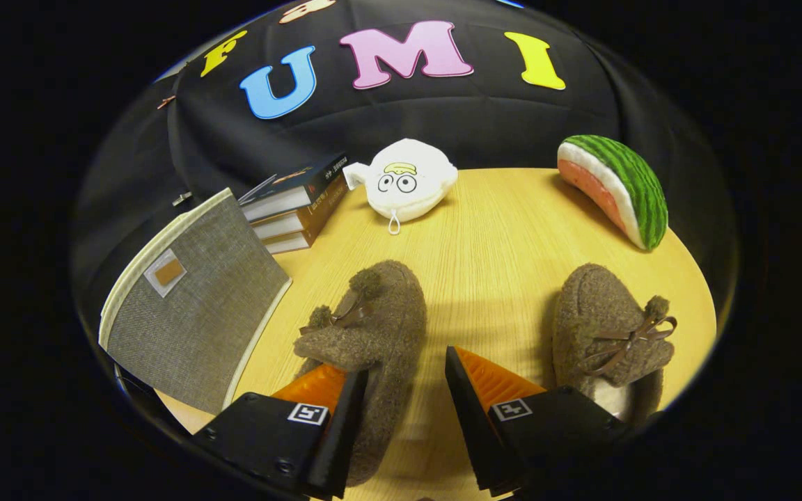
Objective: Open the storage box then place both shoes into the box .Put the left shoe in first, then the right shoe, with the right side of both shoes facing outward in a uniform manner.
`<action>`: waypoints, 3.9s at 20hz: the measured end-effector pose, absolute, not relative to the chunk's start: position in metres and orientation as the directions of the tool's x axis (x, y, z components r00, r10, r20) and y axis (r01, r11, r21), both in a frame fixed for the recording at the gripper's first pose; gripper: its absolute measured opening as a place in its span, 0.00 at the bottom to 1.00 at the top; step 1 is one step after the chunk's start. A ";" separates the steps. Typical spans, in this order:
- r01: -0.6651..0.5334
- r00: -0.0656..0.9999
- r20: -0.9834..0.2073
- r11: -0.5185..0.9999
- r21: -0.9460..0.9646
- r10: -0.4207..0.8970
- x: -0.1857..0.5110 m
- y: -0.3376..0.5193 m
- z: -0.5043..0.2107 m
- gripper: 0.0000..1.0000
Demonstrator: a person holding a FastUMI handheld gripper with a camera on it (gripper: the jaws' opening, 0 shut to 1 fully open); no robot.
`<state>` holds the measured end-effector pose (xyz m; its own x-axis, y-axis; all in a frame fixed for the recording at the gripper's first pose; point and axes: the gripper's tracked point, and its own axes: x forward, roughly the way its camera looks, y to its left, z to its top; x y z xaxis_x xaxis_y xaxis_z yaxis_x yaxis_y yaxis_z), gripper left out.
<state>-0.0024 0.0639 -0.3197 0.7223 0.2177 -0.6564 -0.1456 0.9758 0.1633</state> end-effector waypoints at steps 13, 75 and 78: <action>-0.174 0.752 -0.599 0.959 0.225 0.277 -0.003 0.075 -0.301 0.07; -0.251 0.803 -0.430 0.889 0.383 0.412 -0.012 0.261 -0.110 0.98; -0.291 0.850 -0.383 0.929 0.229 0.361 -0.028 0.197 -0.115 0.98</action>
<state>-0.0276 0.1968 -0.1152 0.8501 0.3611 -0.3833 -0.2912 0.9288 0.2292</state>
